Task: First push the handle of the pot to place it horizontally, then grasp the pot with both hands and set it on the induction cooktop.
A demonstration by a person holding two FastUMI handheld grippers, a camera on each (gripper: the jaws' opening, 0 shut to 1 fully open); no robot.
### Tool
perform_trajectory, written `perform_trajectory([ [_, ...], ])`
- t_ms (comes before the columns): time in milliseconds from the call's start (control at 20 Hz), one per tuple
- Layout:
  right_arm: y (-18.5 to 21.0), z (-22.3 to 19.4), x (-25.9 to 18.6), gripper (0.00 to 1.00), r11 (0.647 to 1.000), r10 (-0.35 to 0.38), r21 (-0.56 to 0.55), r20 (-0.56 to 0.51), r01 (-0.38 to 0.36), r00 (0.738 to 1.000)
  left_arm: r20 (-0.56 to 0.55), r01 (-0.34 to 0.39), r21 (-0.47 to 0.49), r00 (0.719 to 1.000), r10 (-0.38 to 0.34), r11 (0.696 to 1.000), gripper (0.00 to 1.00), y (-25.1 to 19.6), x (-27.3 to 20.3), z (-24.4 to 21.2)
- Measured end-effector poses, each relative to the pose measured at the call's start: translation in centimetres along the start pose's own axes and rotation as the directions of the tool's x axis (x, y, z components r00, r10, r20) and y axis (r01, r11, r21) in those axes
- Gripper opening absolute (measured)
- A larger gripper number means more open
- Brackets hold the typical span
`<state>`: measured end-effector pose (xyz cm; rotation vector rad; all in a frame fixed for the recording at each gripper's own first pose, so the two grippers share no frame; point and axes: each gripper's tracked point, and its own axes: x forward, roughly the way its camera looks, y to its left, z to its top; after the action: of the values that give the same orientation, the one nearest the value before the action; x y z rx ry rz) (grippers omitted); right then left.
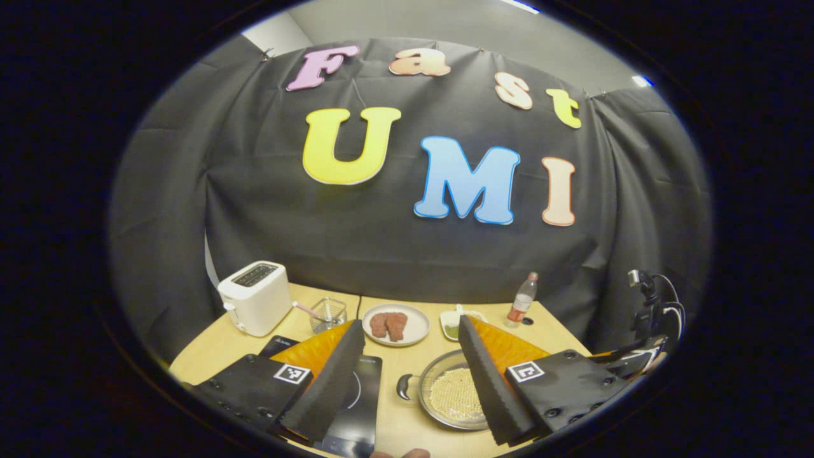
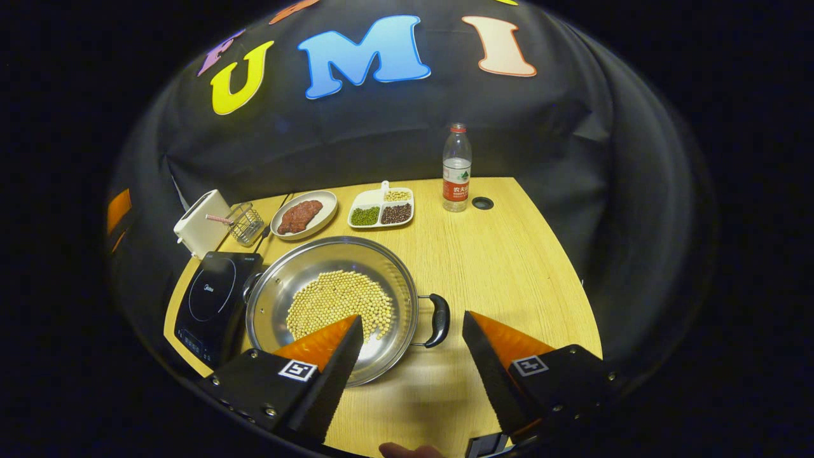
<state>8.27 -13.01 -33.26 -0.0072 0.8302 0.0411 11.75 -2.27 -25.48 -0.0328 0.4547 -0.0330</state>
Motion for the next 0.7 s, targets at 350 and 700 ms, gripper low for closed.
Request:
perform_trajectory([
  [350, -0.5, 0.4, 1.4, 0.96, 0.999, -0.019, 0.037, 0.01, 0.019, 1.0, -0.125, 0.085, 0.022, 0.989, -0.082, 0.996, 0.97, -1.6, 4.1, -5.3],
  [700, -0.8, 0.3, 4.0, 0.96, 0.997, -0.034, 0.074, 0.009, 0.033, 0.999, -0.249, 0.142, 0.011, 0.959, -0.134, 0.99, 0.98, -2.1, 9.3, -12.1],
])
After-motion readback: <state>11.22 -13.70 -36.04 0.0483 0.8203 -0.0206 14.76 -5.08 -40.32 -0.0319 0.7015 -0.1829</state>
